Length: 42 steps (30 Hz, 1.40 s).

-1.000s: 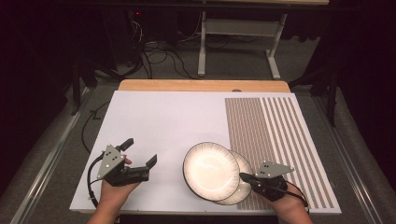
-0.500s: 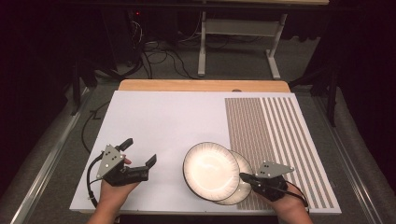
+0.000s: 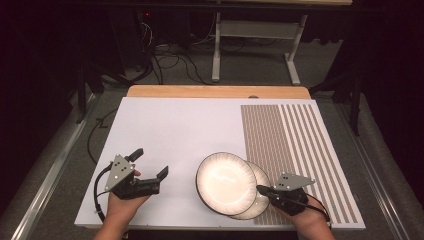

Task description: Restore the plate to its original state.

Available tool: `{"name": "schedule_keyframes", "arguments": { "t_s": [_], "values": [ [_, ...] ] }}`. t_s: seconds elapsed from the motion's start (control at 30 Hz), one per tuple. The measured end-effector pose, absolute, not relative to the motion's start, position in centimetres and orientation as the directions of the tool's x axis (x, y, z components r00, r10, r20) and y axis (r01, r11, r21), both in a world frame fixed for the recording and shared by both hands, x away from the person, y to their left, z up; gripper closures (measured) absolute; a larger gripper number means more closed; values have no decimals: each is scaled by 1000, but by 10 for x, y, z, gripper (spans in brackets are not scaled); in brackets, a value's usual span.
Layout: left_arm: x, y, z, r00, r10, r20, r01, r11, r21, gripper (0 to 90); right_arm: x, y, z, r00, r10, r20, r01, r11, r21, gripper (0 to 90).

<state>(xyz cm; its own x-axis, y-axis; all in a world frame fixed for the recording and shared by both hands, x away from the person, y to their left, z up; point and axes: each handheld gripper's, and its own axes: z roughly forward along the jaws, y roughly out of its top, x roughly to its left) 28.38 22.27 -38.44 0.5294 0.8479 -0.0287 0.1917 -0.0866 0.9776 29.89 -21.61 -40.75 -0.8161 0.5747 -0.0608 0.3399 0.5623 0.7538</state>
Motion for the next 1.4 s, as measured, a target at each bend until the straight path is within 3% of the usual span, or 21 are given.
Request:
{"name": "schedule_keyframes", "arguments": {
  "t_s": [1.4],
  "values": [
    [282,224,-383,524,852,-8,169,-95,981,38,300,-232,-403,-793,607,-53,356,533,768,900]
  ]
}}
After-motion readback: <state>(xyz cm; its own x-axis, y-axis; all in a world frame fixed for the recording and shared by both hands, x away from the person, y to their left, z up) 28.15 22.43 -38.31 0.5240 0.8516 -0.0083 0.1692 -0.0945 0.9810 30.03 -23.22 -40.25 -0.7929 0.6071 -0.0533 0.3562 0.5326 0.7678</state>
